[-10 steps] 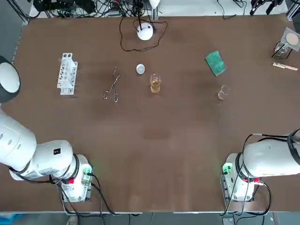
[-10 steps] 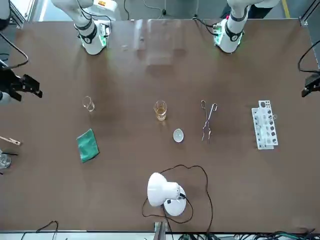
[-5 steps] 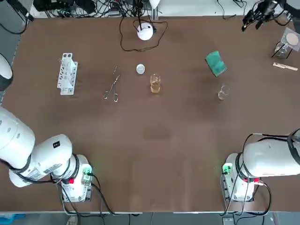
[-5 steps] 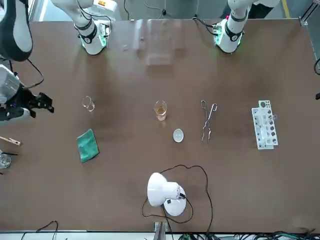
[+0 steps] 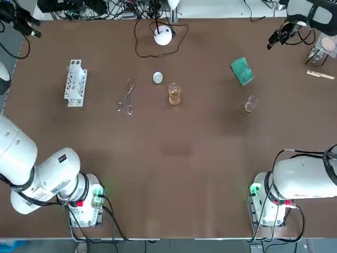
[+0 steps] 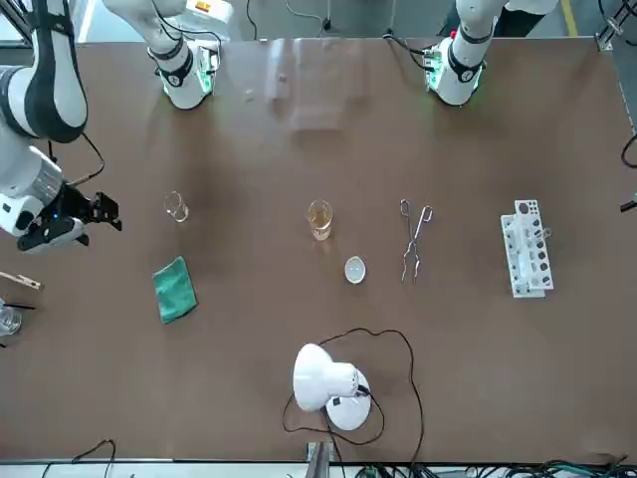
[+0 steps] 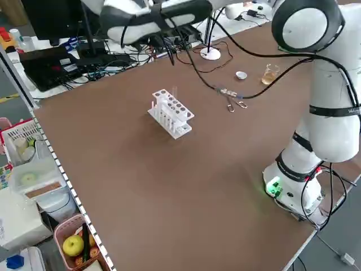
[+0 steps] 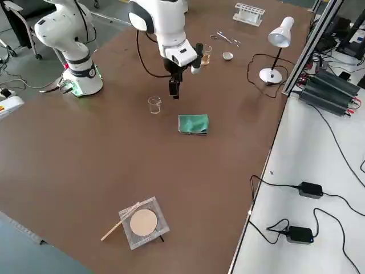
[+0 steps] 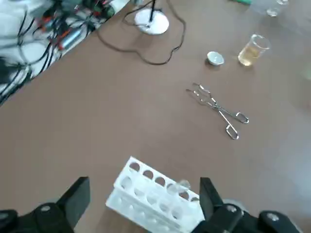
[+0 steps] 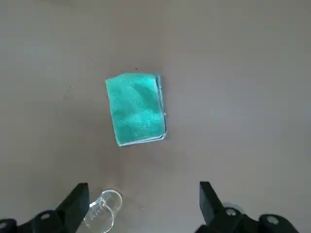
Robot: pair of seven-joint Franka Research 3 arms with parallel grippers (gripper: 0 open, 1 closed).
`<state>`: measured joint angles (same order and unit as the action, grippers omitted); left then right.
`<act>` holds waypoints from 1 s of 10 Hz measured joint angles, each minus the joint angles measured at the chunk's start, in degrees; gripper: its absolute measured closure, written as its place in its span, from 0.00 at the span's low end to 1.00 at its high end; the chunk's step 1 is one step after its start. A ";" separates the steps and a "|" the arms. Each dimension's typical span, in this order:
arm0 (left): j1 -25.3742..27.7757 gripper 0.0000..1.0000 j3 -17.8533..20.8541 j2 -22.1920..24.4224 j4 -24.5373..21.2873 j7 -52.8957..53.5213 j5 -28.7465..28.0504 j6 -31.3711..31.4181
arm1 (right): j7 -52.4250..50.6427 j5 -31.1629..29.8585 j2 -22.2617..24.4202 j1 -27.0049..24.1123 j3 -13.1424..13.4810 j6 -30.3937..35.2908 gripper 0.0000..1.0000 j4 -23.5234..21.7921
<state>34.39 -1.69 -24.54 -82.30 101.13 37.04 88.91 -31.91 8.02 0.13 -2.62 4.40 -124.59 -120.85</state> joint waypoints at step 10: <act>7.07 0.01 -1.36 -16.55 -11.13 36.46 19.51 -10.16 | -52.23 28.86 -1.19 -8.92 0.32 -9.38 0.00 -11.85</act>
<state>41.46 -3.05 -41.08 -93.43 137.59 56.55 78.75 -84.14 36.88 -1.06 -11.53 4.72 -133.97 -132.70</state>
